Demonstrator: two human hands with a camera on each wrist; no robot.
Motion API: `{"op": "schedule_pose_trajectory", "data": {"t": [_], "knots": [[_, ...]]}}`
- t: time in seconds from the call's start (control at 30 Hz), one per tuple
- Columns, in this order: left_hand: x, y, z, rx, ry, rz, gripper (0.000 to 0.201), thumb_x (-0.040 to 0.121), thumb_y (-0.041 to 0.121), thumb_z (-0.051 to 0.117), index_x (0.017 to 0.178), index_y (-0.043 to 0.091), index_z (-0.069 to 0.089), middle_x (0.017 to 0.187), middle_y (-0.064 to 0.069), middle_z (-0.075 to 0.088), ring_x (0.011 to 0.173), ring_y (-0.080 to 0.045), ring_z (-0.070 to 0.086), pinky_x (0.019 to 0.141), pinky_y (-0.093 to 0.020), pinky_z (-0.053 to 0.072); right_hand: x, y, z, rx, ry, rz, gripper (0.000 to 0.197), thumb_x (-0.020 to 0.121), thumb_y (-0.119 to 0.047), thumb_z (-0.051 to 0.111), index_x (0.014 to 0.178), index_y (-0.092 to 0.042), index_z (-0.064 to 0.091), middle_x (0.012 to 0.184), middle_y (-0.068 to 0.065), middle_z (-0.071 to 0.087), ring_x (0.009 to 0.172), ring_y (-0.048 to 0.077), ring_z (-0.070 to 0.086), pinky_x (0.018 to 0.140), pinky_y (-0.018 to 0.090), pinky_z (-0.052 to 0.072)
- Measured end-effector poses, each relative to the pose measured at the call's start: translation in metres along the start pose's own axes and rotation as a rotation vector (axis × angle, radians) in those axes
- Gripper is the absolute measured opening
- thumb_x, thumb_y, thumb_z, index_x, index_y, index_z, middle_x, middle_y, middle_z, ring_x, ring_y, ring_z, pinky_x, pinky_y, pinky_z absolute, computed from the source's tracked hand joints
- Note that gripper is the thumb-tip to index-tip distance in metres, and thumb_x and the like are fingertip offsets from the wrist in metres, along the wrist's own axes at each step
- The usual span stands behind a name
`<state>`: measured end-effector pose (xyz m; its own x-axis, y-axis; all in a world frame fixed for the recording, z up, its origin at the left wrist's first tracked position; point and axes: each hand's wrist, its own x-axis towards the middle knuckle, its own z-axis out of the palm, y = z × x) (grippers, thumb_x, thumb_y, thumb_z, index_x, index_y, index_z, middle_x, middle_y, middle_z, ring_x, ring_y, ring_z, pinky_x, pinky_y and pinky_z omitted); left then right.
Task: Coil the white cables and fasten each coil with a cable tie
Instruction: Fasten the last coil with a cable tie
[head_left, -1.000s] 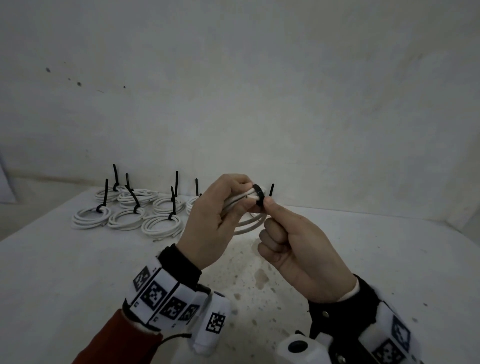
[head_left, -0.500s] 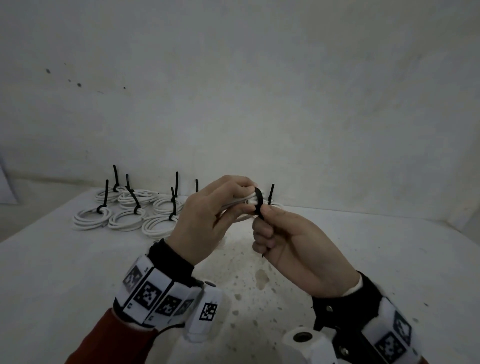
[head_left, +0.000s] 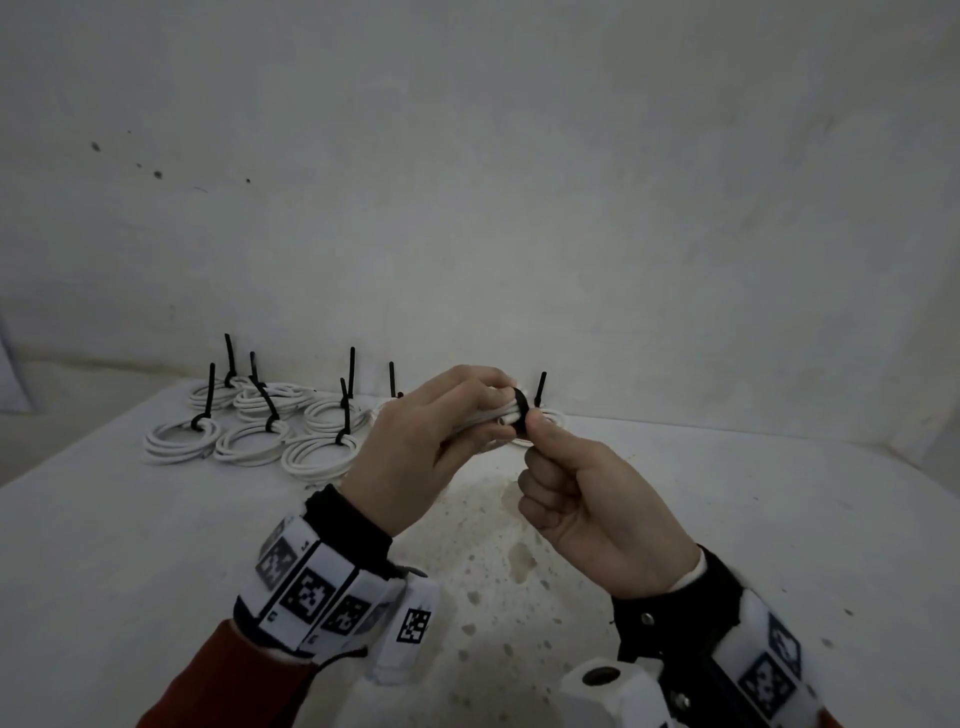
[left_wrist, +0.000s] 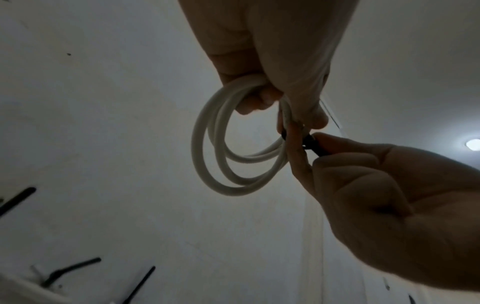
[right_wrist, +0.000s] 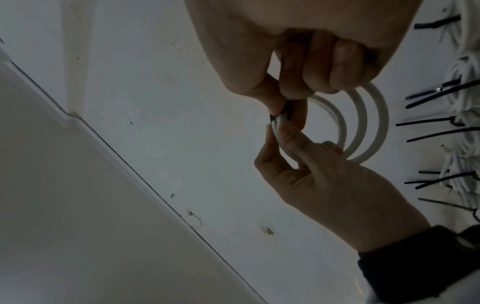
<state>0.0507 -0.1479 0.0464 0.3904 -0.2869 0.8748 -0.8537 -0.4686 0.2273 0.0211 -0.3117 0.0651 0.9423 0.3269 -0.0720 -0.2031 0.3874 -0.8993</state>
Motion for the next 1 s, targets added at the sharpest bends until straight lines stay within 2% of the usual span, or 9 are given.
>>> {"op": "schedule_pose_trajectory", "data": {"t": [0.1, 0.17, 0.27, 0.33, 0.43, 0.53, 0.67, 0.83, 1.0], "knots": [[0.0, 0.004, 0.004, -0.137, 0.096, -0.274, 0.013, 0.09, 0.03, 0.057, 0.095, 0.019, 0.06, 0.099, 0.011, 0.066, 0.086, -0.006, 0.063, 0.075, -0.026, 0.05, -0.003, -0.004, 0.001, -0.303, 0.049, -0.091, 0.039, 0.093, -0.041, 0.052, 0.088, -0.01, 0.075, 0.048, 0.0, 0.041, 0.041, 0.011, 0.038, 0.048, 0.023, 0.03], [0.002, 0.009, 0.01, -0.235, 0.183, -0.479, 0.011, 0.092, 0.03, 0.058, 0.089, 0.02, 0.06, 0.086, 0.011, 0.067, 0.066, -0.003, 0.058, 0.061, -0.022, 0.046, -0.005, -0.01, -0.001, -0.439, 0.126, -0.213, 0.043, 0.09, -0.044, 0.055, 0.082, -0.007, 0.076, 0.057, 0.004, 0.062, 0.052, 0.019, 0.061, 0.054, 0.024, 0.047], [0.006, 0.014, 0.014, -0.522, 0.277, -0.727, 0.015, 0.094, 0.023, 0.053, 0.085, 0.011, 0.056, 0.061, 0.008, 0.059, 0.043, -0.007, 0.036, 0.043, -0.022, 0.034, -0.004, -0.018, -0.013, -0.592, 0.272, -0.406, 0.034, 0.082, -0.04, 0.069, 0.069, -0.008, 0.071, 0.052, 0.003, 0.057, 0.049, 0.019, 0.056, 0.053, 0.025, 0.046], [0.007, 0.014, 0.013, -0.691, 0.305, -0.807, 0.019, 0.092, 0.027, 0.052, 0.081, 0.011, 0.053, 0.061, -0.003, 0.048, 0.039, -0.007, 0.025, 0.038, -0.02, 0.027, -0.001, -0.02, -0.022, -0.671, 0.293, -0.445, 0.031, 0.072, -0.042, 0.077, 0.079, -0.013, 0.07, 0.06, 0.003, 0.06, 0.054, 0.015, 0.057, 0.056, 0.029, 0.051], [0.007, 0.014, 0.014, -0.733, 0.297, -0.861, 0.021, 0.093, 0.028, 0.051, 0.08, 0.012, 0.052, 0.076, -0.013, 0.041, 0.04, -0.007, 0.022, 0.037, -0.019, 0.025, 0.001, -0.02, -0.027, -0.69, 0.083, -0.243, 0.057, 0.059, -0.051, 0.081, 0.106, -0.021, 0.068, 0.094, -0.002, 0.072, 0.083, 0.01, 0.068, 0.079, 0.035, 0.058], [0.006, 0.013, 0.018, -0.794, 0.276, -0.91, 0.023, 0.096, 0.027, 0.048, 0.084, 0.008, 0.052, 0.071, -0.01, 0.046, 0.042, -0.008, 0.023, 0.037, -0.018, 0.026, 0.002, -0.017, -0.025, -0.593, -0.093, -0.107, 0.045, 0.073, -0.026, 0.078, 0.114, -0.013, 0.065, 0.104, 0.007, 0.073, 0.093, 0.019, 0.07, 0.082, 0.035, 0.058], [0.004, 0.009, 0.02, -0.837, 0.218, -0.974, 0.03, 0.098, 0.028, 0.044, 0.1, 0.004, 0.062, 0.057, 0.006, 0.058, 0.047, -0.009, 0.043, 0.046, -0.02, 0.042, 0.008, -0.014, -0.028, -0.481, -0.021, -0.156, 0.026, 0.083, -0.007, 0.069, 0.108, -0.004, 0.066, 0.095, 0.015, 0.073, 0.078, 0.018, 0.07, 0.072, 0.028, 0.058], [-0.001, 0.002, 0.021, -0.881, 0.032, -1.061, 0.026, 0.092, 0.017, 0.056, 0.117, 0.013, 0.061, 0.103, -0.01, 0.069, 0.078, -0.016, 0.063, 0.064, -0.025, 0.053, 0.02, -0.012, -0.039, -0.365, 0.065, -0.155, 0.024, 0.085, -0.009, 0.066, 0.108, -0.002, 0.066, 0.09, 0.013, 0.073, 0.073, 0.018, 0.069, 0.063, 0.027, 0.057], [-0.01, -0.01, 0.023, -0.905, 0.014, -1.078, 0.031, 0.085, -0.003, 0.06, 0.116, 0.004, 0.057, 0.106, -0.013, 0.069, 0.082, -0.017, 0.069, 0.064, -0.023, 0.055, 0.032, -0.003, -0.046, -0.252, 0.139, -0.146, 0.016, 0.087, -0.007, 0.065, 0.102, -0.003, 0.067, 0.084, 0.009, 0.073, 0.068, 0.015, 0.069, 0.058, 0.023, 0.055]]}}
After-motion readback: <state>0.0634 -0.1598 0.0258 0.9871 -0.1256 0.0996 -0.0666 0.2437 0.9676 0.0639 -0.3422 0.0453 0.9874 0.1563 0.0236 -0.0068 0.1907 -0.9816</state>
